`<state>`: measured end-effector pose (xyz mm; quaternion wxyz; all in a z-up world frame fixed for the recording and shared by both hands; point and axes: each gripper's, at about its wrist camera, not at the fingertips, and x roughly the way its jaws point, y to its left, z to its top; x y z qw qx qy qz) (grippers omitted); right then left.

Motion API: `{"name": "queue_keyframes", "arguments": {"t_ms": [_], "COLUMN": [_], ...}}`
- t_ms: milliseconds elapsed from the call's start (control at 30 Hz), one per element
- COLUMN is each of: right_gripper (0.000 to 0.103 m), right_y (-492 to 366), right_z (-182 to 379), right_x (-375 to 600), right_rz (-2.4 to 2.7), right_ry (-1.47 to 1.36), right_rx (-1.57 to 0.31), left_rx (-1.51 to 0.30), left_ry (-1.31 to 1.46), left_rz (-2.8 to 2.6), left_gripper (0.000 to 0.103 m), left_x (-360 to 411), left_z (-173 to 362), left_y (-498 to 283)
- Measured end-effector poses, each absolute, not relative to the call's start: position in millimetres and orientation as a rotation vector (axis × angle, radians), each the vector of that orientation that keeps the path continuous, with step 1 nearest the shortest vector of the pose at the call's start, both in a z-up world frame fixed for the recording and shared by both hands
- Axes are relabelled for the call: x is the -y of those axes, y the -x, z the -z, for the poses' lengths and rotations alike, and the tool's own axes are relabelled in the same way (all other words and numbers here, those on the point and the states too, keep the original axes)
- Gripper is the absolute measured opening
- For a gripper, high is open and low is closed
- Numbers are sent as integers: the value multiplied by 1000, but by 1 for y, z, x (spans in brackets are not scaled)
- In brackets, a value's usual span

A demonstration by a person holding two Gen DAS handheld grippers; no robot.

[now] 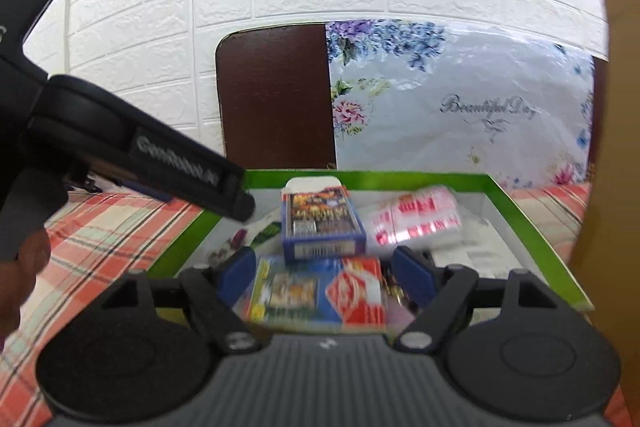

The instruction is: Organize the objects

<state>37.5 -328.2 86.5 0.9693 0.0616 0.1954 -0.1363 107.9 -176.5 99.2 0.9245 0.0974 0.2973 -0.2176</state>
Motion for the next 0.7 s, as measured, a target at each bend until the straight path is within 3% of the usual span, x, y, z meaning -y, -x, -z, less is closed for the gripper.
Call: {"name": "queue_keyframes", "arguments": {"t_ms": [67, 133, 233, 300, 500, 700], "right_gripper": [78, 81, 97, 102, 103, 103], "right_y": [-19, -5, 17, 30, 64, 85], "right_z": [-93, -100, -113, -119, -123, -127], "right_x": [325, 324, 321, 320, 315, 306], "right_rz": [274, 281, 301, 304, 321, 326], "right_ry": [-139, -149, -165, -183, -248, -300], "right_rx": [-401, -407, -404, -402, -435, -475], "left_rx": [-602, -601, -612, -618, -582, -569], "left_ry": [-199, -190, -178, -167, -174, -135], "left_rz": [435, 420, 387, 363, 269, 227], "left_gripper": [75, 84, 87, 92, 103, 103], "left_x": [171, 165, 156, 148, 128, 113], "left_z": [-103, -104, -103, -103, -106, -102], "left_y": [-93, -79, -60, -49, -14, 15]}}
